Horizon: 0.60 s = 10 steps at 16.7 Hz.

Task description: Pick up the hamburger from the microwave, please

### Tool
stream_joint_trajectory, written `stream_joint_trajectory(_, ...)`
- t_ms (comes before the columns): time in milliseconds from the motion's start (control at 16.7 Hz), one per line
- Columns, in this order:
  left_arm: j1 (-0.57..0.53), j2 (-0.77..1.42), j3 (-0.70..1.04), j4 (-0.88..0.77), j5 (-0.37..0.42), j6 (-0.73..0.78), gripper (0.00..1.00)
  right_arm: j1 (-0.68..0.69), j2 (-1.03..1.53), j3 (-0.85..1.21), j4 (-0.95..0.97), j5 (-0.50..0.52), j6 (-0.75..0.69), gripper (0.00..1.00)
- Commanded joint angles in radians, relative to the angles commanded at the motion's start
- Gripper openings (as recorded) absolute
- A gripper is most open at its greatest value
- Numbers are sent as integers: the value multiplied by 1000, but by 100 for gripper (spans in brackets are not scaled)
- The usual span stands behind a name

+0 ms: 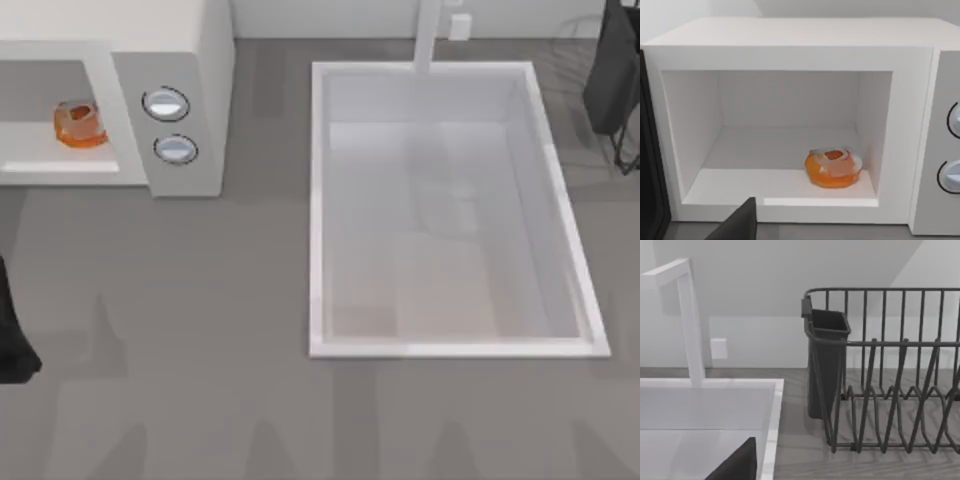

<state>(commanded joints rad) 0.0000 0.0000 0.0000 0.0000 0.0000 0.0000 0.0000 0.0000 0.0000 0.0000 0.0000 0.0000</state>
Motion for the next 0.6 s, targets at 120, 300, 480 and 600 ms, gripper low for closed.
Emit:
stream_joint_trajectory(120, 0, 0, 0, 0, 0, 0, 100, 0, 0, 0, 0, 0, 0, 100)
stream_joint_trajectory(300, 0, 0, 0, 0, 0, 0, 100, 0, 0, 0, 0, 0, 0, 100)
stream_joint_trajectory(480, 0, 28, 11, 12, 1, 0, 100, 0, 0, 0, 0, 0, 0, 100)
stream_joint_trajectory(600, -1, 95, 39, 42, 2, 1, 100, 0, 0, 0, 0, 0, 0, 100)
